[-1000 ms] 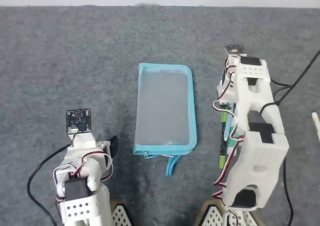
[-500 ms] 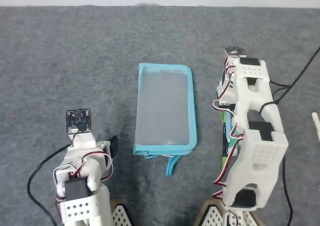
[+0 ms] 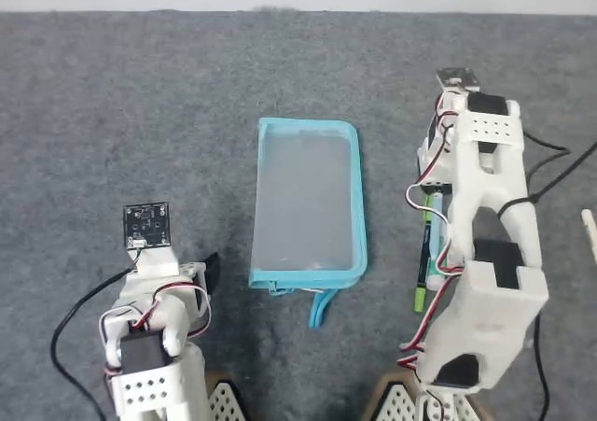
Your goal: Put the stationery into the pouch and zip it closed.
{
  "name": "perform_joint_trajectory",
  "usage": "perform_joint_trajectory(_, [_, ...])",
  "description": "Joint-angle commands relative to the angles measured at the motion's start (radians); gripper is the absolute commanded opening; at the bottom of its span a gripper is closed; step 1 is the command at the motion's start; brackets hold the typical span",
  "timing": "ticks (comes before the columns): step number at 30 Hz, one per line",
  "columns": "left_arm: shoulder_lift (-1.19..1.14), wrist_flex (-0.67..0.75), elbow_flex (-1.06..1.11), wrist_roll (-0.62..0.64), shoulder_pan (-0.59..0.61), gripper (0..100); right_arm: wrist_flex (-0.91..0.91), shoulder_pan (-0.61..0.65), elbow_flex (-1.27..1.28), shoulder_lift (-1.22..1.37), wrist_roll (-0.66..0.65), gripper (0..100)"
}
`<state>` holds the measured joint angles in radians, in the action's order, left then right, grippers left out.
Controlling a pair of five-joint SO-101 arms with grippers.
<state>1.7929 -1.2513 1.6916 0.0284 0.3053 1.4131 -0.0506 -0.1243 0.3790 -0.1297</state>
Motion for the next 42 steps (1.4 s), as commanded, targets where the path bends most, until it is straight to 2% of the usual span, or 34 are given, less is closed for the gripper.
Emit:
perform_joint_trajectory(1, [0.02, -0.006, -0.005, 0.012, 0.006, 27, -0.059, 0.007, -0.049, 0.039, 0.008, 8.8])
perform_joint_trajectory(8, [0.02, -0.006, -0.005, 0.012, 0.006, 27, -0.113, -0.001, -0.061, 0.145, 0.008, 8.4])
perform_joint_trajectory(17, [0.02, -0.006, -0.005, 0.012, 0.006, 27, -0.101, -0.004, -0.064, 0.136, 0.008, 0.8])
perform_joint_trajectory(23, [0.02, -0.006, -0.005, 0.012, 0.006, 27, -0.004, -0.005, -0.063, -0.027, 0.006, 0.8])
perform_joint_trajectory(27, [0.02, -0.006, -0.005, 0.012, 0.006, 27, 0.077, -0.036, -0.061, -0.176, -0.063, 0.8])
perform_joint_trajectory(30, [0.02, -0.006, -0.005, 0.012, 0.006, 27, 0.154, -0.111, -0.06, -0.275, -0.146, 0.8])
perform_joint_trajectory(34, [0.02, -0.006, -0.005, 0.012, 0.006, 27, 0.183, -0.312, -0.058, -0.332, -0.341, 0.8])
perform_joint_trajectory(39, [0.02, -0.006, -0.005, 0.012, 0.006, 27, 0.16, -0.598, -0.058, -0.263, -0.647, 0.8])
perform_joint_trajectory(42, [0.02, -0.006, -0.005, 0.012, 0.006, 27, 0.071, -0.717, -0.06, -0.165, -0.733, 0.8])
